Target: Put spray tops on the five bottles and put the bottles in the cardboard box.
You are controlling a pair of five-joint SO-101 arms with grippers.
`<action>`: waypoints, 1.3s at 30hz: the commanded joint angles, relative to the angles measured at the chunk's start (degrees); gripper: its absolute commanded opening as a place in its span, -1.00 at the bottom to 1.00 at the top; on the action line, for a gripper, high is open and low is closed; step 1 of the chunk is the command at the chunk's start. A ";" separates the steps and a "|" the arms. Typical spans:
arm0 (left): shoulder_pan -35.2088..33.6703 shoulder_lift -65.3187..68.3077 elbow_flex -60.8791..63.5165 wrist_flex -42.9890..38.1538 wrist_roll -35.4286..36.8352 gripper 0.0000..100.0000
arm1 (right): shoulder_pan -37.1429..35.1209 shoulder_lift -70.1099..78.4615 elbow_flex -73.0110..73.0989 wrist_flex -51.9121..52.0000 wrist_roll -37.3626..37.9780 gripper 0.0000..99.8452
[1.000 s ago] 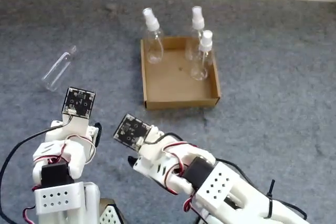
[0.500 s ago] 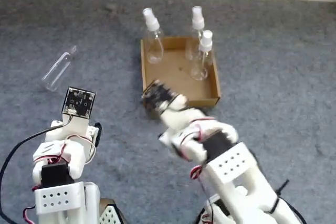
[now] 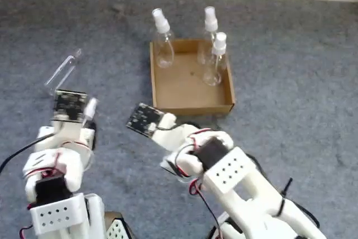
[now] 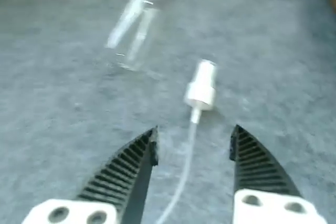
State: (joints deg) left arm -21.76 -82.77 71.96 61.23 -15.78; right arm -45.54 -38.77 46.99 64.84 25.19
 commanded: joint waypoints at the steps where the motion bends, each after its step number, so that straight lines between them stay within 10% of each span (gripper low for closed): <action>1: -5.93 0.48 -5.05 -1.05 -3.25 -0.63 | -1.19 12.70 -4.00 -1.01 -0.62 -0.99; 15: -19.91 20.70 -16.84 -5.71 -6.07 -0.63 | -5.85 47.34 -41.01 -1.01 -6.33 -0.88; 22: -17.01 34.86 -25.19 -1.58 -6.07 -0.63 | -6.29 47.43 -41.80 -1.01 -6.33 -0.51; 39: -6.11 43.03 -32.57 5.80 6.15 -0.63 | -2.95 29.85 -29.23 -1.89 -11.34 -0.51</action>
State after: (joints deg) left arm -33.27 -39.87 42.59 66.68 -15.69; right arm -50.46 -0.44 13.41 66.77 15.69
